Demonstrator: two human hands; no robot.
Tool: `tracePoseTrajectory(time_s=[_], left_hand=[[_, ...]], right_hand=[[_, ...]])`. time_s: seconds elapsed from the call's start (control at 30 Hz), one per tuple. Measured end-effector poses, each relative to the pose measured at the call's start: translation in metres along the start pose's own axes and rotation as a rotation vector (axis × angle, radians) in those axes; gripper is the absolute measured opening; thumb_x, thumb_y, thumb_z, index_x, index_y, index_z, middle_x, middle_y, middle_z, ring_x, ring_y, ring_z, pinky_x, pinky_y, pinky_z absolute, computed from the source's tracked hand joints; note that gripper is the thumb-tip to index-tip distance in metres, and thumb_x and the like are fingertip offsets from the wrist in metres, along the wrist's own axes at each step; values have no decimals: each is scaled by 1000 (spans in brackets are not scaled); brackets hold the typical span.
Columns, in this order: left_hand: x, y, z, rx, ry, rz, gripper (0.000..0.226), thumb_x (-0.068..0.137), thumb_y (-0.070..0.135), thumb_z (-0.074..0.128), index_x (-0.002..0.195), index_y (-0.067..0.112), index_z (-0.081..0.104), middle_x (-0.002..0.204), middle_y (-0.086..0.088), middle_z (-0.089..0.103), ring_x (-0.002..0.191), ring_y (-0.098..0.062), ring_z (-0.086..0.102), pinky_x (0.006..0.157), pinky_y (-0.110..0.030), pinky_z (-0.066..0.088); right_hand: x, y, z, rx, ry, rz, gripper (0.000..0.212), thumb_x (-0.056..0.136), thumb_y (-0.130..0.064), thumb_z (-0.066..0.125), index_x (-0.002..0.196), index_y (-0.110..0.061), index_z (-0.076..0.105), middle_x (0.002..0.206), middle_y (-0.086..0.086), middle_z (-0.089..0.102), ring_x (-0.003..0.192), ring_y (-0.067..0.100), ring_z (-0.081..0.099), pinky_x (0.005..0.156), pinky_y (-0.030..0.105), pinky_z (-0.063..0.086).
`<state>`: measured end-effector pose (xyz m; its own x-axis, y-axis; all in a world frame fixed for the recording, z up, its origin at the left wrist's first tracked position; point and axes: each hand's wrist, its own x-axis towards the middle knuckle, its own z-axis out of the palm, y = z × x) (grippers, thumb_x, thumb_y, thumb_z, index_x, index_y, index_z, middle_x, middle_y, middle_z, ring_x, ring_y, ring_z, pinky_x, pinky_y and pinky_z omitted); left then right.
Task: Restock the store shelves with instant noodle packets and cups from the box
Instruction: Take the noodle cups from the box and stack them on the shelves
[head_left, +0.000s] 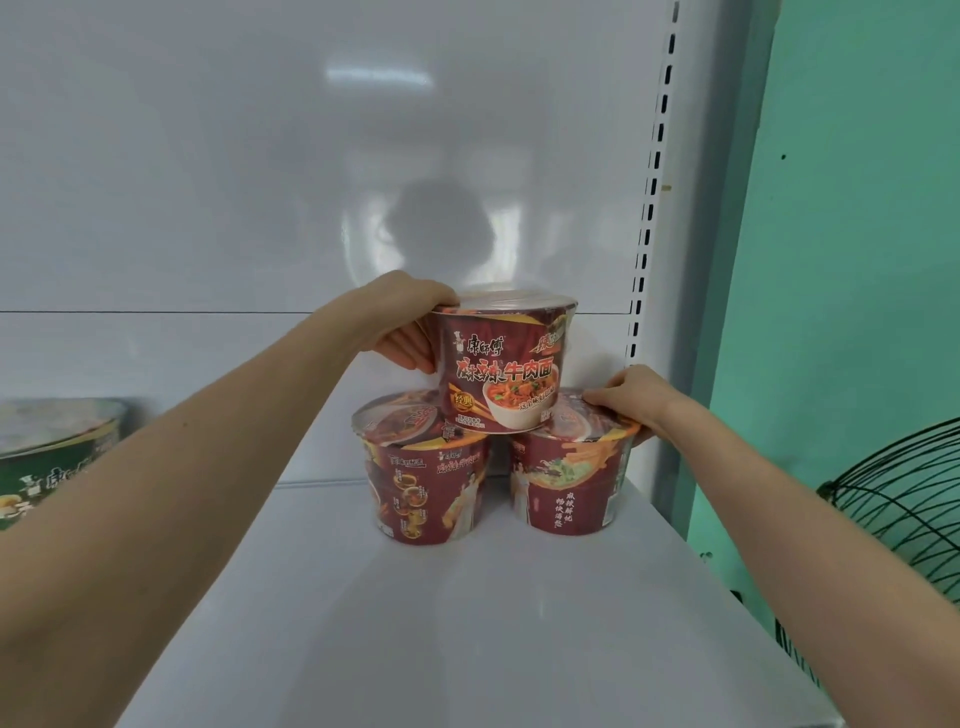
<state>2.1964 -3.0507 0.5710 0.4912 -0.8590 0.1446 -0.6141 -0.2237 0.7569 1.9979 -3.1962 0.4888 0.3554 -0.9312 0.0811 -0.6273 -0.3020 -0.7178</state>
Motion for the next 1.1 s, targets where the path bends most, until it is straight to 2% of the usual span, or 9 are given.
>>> tracePoseTrajectory(time_s=[0.17, 0.27, 0.33, 0.4, 0.5, 0.6, 0.8, 0.9, 1.1], left_hand=[[-6, -5, 0, -91, 64, 8, 52, 93, 46, 39, 86, -2, 60, 71, -16, 68, 60, -24, 68, 51, -25, 53], [-20, -8, 0, -67, 237, 107, 54, 95, 41, 33, 91, -5, 60, 76, -17, 68, 65, -26, 65, 62, -30, 53], [-36, -14, 0, 117, 420, 247, 52, 95, 38, 34, 83, -4, 62, 77, -16, 68, 71, -32, 64, 67, -34, 52], [-59, -23, 2, 395, 542, 371, 49, 96, 39, 35, 76, 2, 59, 72, -13, 63, 75, -37, 59, 62, -32, 42], [-93, -42, 10, 662, 529, 458, 40, 94, 42, 37, 93, 13, 64, 84, -7, 68, 83, -32, 59, 65, -29, 36], [-125, -61, 16, 759, 441, 464, 40, 93, 46, 36, 99, 17, 64, 89, -3, 70, 85, -28, 61, 66, -29, 39], [-182, -104, -6, 858, 360, 431, 39, 95, 46, 32, 105, 21, 60, 96, -2, 69, 92, -26, 61, 69, -29, 41], [-217, -138, -36, 919, 366, 400, 40, 95, 47, 31, 105, 20, 59, 96, 0, 68, 91, -26, 62, 69, -30, 43], [-319, -231, -129, 959, 410, 242, 39, 96, 45, 32, 103, 19, 59, 93, -1, 68, 88, -26, 61, 69, -30, 45]], right_hand=[[-9, 4, -5, 115, 60, -21, 31, 90, -36, 54, 83, -5, 55, 68, 6, 59, 61, 21, 59, 50, 27, 51], [-22, -1, -13, 65, 205, -164, 32, 92, -26, 50, 85, 4, 61, 73, 13, 63, 74, 25, 54, 61, 26, 41], [-33, -8, -21, 23, 327, -275, 34, 91, -19, 50, 89, 12, 62, 88, 25, 67, 77, 32, 57, 65, 26, 36], [-48, -19, -31, 0, 411, -373, 32, 91, -18, 50, 92, 11, 63, 96, 27, 66, 89, 38, 60, 67, 27, 35], [-68, -41, -40, -23, 485, -474, 28, 91, -18, 49, 94, 4, 66, 98, 19, 67, 94, 32, 59, 71, 26, 37], [-92, -67, -32, -5, 511, -571, 27, 92, -19, 47, 97, 0, 65, 99, 14, 66, 85, 22, 54, 72, 22, 35], [-145, -135, 28, 54, 443, -772, 25, 92, -19, 47, 95, -3, 65, 98, 10, 67, 90, 21, 58, 73, 21, 36], [-178, -178, 78, 104, 324, -851, 24, 92, -18, 48, 94, -1, 65, 97, 10, 67, 94, 22, 59, 78, 24, 40], [-275, -272, 212, 214, 44, -977, 21, 91, -16, 49, 89, -3, 65, 88, 4, 65, 86, 18, 58, 70, 20, 37]])
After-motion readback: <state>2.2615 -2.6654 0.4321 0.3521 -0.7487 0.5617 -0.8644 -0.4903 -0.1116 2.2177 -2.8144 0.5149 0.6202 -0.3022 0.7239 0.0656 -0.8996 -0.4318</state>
